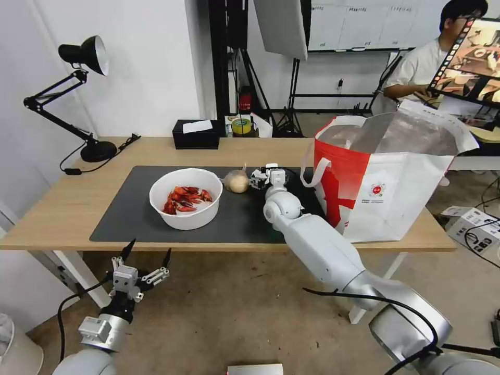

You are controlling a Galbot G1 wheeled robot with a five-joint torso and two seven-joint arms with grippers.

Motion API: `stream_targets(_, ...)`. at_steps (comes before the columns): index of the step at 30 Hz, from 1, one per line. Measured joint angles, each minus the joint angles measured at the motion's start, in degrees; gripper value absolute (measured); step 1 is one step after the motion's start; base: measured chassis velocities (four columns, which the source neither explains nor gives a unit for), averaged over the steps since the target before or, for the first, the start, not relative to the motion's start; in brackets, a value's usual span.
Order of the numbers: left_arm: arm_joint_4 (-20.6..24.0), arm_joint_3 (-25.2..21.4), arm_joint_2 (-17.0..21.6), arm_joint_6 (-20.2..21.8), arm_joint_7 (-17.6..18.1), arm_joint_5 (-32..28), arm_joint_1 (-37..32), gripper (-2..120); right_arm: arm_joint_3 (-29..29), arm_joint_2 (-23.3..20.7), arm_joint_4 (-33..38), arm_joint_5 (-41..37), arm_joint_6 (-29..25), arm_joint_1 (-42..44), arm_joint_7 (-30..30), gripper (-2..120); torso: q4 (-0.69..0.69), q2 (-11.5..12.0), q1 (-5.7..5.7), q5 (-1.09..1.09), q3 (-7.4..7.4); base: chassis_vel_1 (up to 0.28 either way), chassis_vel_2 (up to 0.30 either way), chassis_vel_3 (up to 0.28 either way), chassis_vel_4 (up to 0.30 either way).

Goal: Pick up the trash from the table and place it into the takeout bag.

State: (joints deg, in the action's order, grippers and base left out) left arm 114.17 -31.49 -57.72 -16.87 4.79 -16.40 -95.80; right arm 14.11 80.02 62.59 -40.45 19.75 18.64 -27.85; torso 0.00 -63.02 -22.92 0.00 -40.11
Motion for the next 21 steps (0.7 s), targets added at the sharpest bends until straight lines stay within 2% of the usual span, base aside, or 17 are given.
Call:
stream_targets(13, 0.1, 0.8, -0.2, 0.0, 0.0, 0.2, -0.1, 100, 0.3, -2.1, 0.9, -1.5, 3.3, -0.5, 0.7, 100, 0.0, 0.0, 0.0, 0.0, 0.0, 0.0, 0.0, 0.0, 0.0)
stream_targets(21, 0.1, 1.5, -0.1, 0.2, 0.2, 0.2, 0.4, 100, 0.3, -2.1, 0.1, -1.9, 3.5, -0.7, 2.4, 100, 0.0, 0.0, 0.0, 0.0, 0.0, 0.0, 0.0, 0.0, 0.0)
